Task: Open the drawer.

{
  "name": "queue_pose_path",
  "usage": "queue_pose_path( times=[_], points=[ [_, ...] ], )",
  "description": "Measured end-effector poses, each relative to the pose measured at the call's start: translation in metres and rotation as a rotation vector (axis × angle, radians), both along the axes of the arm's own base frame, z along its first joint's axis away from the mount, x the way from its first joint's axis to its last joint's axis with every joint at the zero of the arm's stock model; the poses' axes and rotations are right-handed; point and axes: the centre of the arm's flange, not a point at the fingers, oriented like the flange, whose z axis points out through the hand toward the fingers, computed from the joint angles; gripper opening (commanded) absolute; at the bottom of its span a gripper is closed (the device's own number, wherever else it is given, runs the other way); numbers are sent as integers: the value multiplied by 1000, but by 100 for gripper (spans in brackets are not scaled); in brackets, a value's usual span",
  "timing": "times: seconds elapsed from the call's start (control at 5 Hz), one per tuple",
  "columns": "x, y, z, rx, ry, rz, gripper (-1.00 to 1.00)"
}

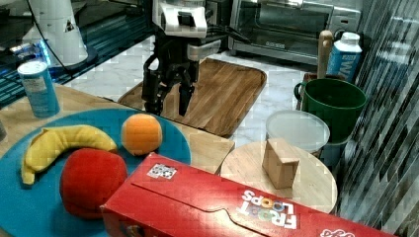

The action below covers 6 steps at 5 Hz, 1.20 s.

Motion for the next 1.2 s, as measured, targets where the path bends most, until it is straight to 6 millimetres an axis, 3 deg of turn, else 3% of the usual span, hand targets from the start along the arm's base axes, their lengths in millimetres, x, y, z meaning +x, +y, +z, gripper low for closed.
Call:
queue_pose_path(
  times=[0.2,0.4,1.0,1.2],
  points=[
    [3,7,0,2,-5,-44,100],
    [8,31,-1,19,19,-50,100],
    [23,146,-6,120,71,28,100],
    [23,173,-3,161,70,40,100]
  ],
)
